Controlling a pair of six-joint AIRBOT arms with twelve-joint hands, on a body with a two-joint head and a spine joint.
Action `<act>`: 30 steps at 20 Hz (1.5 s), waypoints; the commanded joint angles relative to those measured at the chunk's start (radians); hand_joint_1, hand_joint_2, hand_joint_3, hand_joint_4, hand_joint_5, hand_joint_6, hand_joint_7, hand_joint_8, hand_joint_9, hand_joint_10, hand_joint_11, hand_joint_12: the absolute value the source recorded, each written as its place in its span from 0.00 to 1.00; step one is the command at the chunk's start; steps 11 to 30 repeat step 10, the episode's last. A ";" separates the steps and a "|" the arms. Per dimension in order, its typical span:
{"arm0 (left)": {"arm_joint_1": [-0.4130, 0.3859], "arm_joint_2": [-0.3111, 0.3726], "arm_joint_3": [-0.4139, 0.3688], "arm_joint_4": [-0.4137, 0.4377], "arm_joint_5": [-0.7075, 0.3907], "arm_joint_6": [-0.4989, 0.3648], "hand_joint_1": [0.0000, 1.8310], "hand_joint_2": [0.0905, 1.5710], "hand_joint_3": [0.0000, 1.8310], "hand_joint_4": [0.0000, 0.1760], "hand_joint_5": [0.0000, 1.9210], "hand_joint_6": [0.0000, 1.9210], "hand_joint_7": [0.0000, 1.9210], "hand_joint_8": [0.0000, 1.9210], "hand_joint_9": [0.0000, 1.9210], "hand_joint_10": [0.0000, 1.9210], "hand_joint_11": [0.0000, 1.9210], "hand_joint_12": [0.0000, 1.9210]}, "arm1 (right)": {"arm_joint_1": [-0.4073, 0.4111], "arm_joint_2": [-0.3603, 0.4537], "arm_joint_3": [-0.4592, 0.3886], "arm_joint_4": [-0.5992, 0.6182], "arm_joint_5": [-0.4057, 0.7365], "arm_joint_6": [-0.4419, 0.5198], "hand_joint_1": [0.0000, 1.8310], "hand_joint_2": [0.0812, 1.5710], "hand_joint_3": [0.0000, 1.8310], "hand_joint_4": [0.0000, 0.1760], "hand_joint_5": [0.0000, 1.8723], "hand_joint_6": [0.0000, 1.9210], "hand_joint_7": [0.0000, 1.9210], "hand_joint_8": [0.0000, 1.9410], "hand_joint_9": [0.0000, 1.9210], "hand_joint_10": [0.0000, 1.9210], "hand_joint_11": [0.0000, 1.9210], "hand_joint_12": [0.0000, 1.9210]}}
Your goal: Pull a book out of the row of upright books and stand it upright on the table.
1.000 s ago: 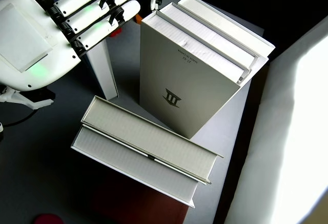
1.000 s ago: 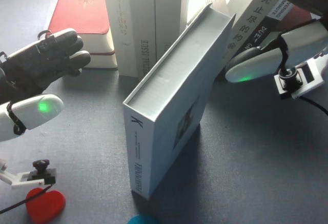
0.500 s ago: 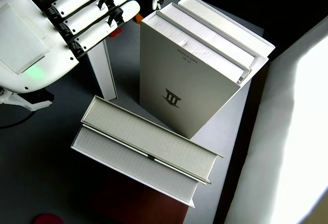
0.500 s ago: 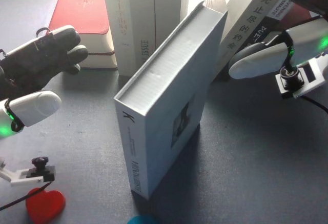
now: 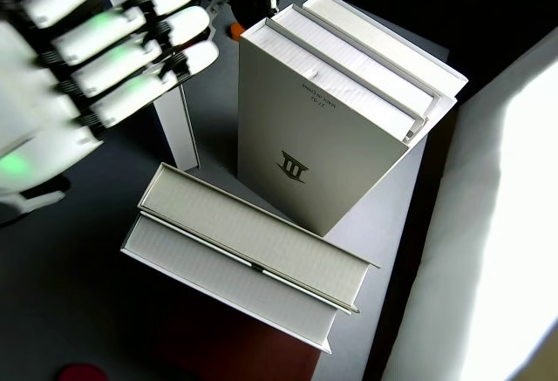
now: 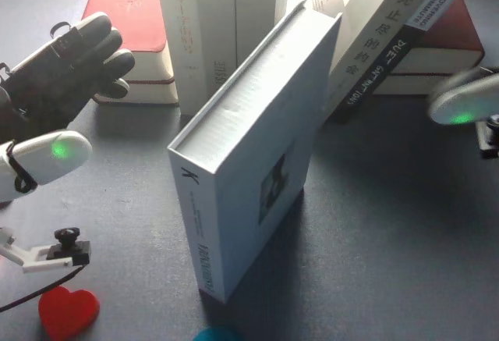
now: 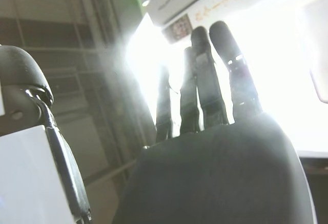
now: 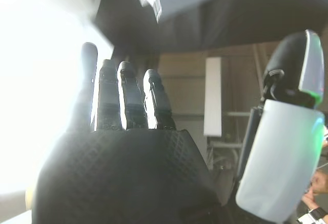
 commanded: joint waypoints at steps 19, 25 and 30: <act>-0.023 -0.014 0.009 -0.005 -0.121 -0.011 0.51 0.51 0.00 0.20 0.18 0.00 0.14 0.00 0.21 0.00 0.00 0.76 | -0.025 -0.012 -0.032 0.058 0.158 0.003 0.44 0.43 0.00 0.60 0.00 0.00 0.00 0.00 0.00 0.00 0.00 0.42; -0.023 -0.014 0.009 -0.005 -0.121 -0.011 0.51 0.51 0.00 0.20 0.18 0.00 0.14 0.00 0.21 0.00 0.00 0.76 | -0.025 -0.012 -0.032 0.058 0.158 0.003 0.44 0.43 0.00 0.60 0.00 0.00 0.00 0.00 0.00 0.00 0.00 0.42; -0.023 -0.014 0.009 -0.005 -0.121 -0.011 0.51 0.51 0.00 0.20 0.18 0.00 0.14 0.00 0.21 0.00 0.00 0.76 | -0.025 -0.012 -0.032 0.058 0.158 0.003 0.44 0.43 0.00 0.60 0.00 0.00 0.00 0.00 0.00 0.00 0.00 0.42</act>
